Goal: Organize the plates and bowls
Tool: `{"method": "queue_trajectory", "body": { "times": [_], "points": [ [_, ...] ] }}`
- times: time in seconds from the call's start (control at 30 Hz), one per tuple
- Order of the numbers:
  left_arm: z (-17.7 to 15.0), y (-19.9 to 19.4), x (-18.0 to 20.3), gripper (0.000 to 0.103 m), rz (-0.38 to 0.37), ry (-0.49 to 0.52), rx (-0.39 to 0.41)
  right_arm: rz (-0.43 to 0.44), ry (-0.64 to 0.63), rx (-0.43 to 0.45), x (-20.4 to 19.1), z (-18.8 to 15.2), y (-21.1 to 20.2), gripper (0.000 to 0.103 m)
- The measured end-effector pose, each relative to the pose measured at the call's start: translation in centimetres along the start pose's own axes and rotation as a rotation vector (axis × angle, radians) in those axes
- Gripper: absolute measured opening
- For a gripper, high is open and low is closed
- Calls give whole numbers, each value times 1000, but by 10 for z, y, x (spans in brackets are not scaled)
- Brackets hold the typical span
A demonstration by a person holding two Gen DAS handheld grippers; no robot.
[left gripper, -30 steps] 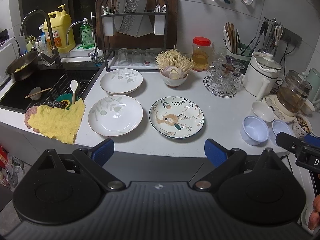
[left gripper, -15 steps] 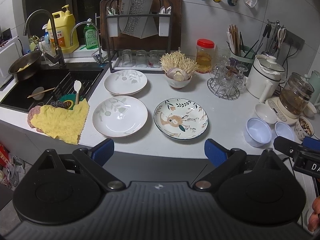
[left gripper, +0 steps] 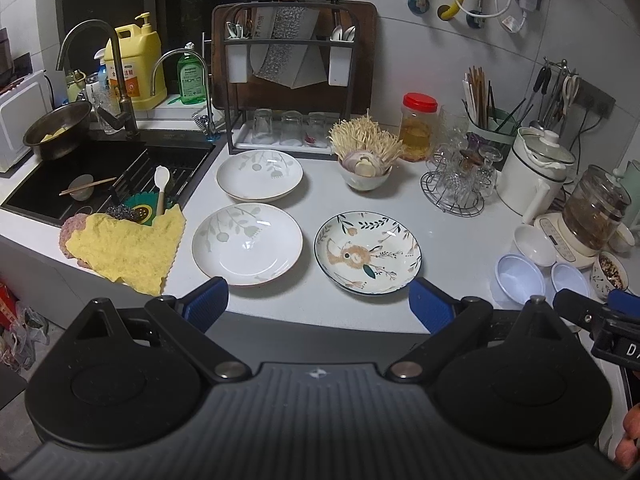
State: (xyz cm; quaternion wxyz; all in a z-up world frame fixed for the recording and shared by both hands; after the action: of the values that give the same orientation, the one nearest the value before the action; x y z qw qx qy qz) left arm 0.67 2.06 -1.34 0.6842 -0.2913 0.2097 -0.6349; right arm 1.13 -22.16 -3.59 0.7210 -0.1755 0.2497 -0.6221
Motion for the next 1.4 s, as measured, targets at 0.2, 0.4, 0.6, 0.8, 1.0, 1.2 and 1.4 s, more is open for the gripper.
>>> {"method": "queue_trajectory", "body": {
  "times": [0.2, 0.4, 0.6, 0.8, 1.0, 1.2, 1.4],
  "points": [
    [-4, -6, -2, 99, 2, -21, 10, -10, 16, 4, 4, -2, -5, 103],
    [-10, -15, -1, 99, 26, -5, 27, -49, 12, 36, 6, -4, -18, 103],
    [-17, -24, 0, 99, 22, -9, 36, 5, 0, 30, 1, -10, -26, 103],
    [-30, -32, -1, 99, 37, -19, 44, 36, 10, 19, 2, -19, -31, 103],
    [-46, -36, 0, 99, 23, -36, 21, 44, 0, 17, 0, -27, -34, 103],
    [-56, -37, -2, 99, 18, -42, 0, 45, 12, 14, -1, -33, -37, 103],
    [-51, -26, -13, 99, 14, -65, -4, 45, 12, -7, -5, -36, -32, 103]
  ]
}}
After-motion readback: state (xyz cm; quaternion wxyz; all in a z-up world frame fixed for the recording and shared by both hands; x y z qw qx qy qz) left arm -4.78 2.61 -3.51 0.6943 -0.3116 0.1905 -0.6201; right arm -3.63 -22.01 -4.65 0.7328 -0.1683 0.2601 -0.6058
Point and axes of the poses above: each gripper's, at about its wrist camera, not at the fingertips, and y roughly the way its jaws point, x to its right, z to its top, the point moved 4 cm from there along y, roughly the way its jaws point, and after that the axes turned 2 degrees about -z, right-handed, at the moved point
